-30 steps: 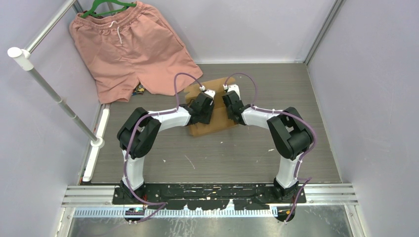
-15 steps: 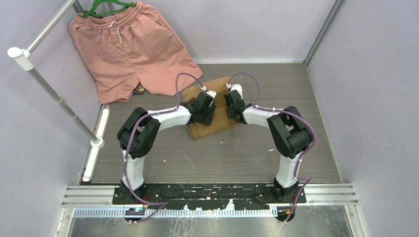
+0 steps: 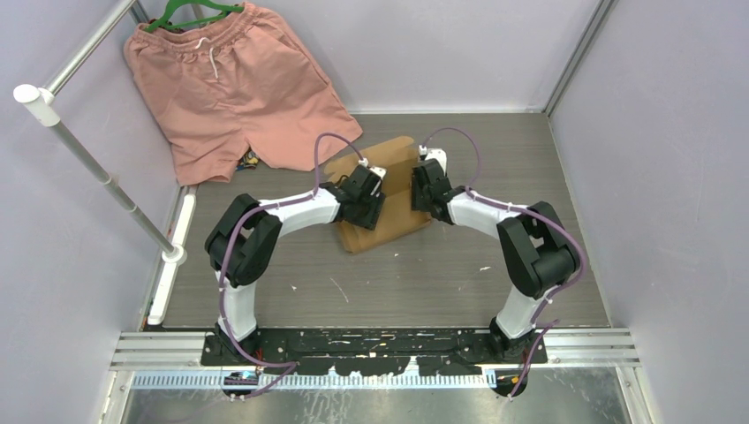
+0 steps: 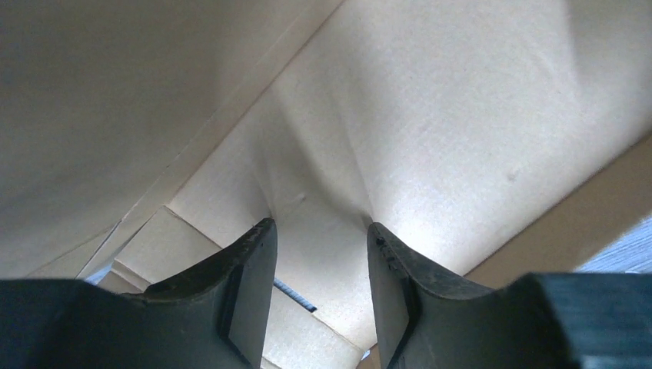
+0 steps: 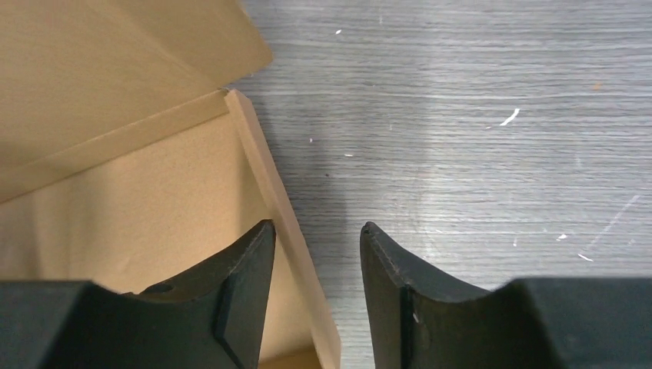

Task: Fold the paper box
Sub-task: Fold the paper box at the center of the board.

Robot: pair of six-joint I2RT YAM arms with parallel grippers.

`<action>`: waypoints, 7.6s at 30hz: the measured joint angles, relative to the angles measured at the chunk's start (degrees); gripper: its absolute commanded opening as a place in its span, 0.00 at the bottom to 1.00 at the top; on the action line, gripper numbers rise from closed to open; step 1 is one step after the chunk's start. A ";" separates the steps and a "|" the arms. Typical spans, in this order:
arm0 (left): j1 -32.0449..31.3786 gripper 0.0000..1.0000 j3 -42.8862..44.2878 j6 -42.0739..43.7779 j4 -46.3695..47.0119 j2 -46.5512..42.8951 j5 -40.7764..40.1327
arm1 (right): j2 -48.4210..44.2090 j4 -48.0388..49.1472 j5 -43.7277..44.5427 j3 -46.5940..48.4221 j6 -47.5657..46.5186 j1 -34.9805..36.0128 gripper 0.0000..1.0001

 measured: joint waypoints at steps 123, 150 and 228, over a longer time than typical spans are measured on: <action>17.27 0.48 -29.92 -18.18 8.07 -25.94 18.69 | -4.87 -25.31 -26.51 22.91 -0.50 2.78 0.40; 17.03 0.52 -26.38 -19.12 7.54 -33.70 17.18 | 4.15 -20.33 -11.13 11.67 10.12 10.62 0.33; 8.66 0.00 -20.17 -13.68 6.29 -15.15 -7.02 | 18.34 -20.90 -19.37 36.04 6.51 10.12 0.38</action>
